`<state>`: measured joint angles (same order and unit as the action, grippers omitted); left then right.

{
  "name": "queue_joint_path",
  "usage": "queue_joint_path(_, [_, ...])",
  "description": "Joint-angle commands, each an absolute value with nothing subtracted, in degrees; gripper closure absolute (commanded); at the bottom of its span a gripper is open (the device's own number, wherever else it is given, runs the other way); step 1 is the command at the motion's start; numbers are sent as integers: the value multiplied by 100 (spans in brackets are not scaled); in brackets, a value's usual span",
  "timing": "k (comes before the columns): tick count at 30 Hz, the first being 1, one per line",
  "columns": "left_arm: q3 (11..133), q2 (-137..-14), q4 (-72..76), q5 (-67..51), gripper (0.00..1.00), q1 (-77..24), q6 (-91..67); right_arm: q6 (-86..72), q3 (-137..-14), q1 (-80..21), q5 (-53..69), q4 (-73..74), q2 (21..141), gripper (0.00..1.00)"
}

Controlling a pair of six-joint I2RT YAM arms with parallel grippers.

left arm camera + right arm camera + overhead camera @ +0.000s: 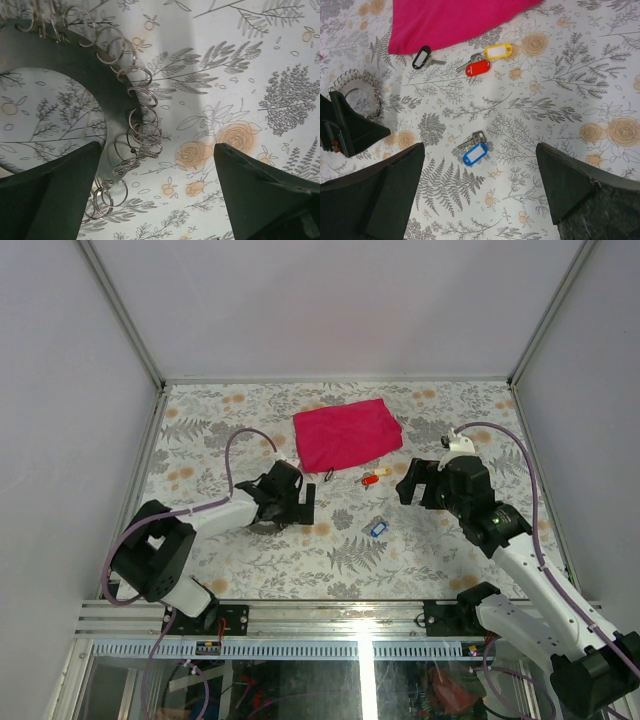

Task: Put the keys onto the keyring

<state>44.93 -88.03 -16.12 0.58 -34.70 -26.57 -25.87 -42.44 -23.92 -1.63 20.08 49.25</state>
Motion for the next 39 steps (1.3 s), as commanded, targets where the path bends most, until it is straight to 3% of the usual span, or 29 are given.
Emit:
queue_joint_path(1, [4300,-8850,-1340,29,0,-3757,-2929,-2781,-4273,-2354,-740,1990,4727,0])
queue_joint_path(14, [4858,-9064,-1097,237,1,-5193,-3368,-2531,-3970,-2355,-702,2188,4509,0])
queue_joint_path(20, [5197,-8362,-1481,843,1,-5210,-3070,-2483,-4072,-2355,-748,2487,4544,1])
queue_joint_path(24, [5357,-7668,-1887,1443,0,-5180,-2868,-2237,-3923,-2354,159,2116,4552,2])
queue_joint_path(31, [5333,-6519,-2318,1216,0,-4473,-2506,-2376,-3762,-2394,1858,1245,5239,42])
queue_joint_path(39, [5144,-5694,-2585,1131,0,-4166,-1844,-2800,-3674,-3516,1795,273,6263,49])
